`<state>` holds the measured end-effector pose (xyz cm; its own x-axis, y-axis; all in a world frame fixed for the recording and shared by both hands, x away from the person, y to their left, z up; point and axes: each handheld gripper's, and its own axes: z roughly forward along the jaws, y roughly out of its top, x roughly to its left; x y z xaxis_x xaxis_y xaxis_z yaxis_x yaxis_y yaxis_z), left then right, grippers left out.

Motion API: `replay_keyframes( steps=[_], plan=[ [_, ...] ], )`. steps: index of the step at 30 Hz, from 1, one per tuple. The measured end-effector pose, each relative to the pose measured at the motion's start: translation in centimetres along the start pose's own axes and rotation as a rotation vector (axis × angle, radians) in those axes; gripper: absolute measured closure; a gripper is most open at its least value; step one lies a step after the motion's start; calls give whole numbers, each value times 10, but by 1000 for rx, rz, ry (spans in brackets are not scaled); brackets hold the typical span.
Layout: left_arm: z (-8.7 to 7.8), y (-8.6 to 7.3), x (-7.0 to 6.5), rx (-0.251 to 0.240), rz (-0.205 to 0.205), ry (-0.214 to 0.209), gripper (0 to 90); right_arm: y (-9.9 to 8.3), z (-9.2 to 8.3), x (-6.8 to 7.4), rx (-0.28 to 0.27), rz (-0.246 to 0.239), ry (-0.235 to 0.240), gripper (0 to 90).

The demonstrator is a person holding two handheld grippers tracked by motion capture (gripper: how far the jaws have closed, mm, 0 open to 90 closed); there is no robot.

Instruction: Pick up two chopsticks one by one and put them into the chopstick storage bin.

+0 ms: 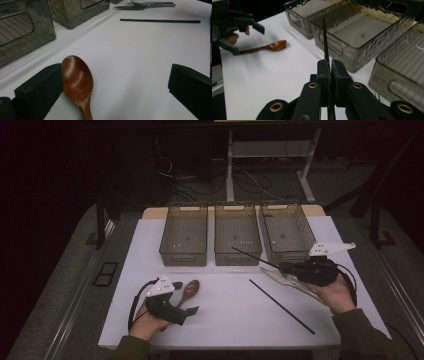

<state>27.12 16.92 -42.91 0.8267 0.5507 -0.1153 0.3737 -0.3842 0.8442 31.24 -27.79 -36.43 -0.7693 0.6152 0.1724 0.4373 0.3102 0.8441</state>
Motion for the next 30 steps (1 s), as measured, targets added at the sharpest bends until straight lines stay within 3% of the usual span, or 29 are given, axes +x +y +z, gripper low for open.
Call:
replay_keyframes(
  steps=[7, 30],
  plan=[
    [1, 0, 0, 2, 5, -4, 0, 18, 15, 0, -17, 5, -5, 847],
    [3, 1, -1, 3, 8, -3, 0, 74, 78, 6, 1, -5, -40, 847]
  ],
)
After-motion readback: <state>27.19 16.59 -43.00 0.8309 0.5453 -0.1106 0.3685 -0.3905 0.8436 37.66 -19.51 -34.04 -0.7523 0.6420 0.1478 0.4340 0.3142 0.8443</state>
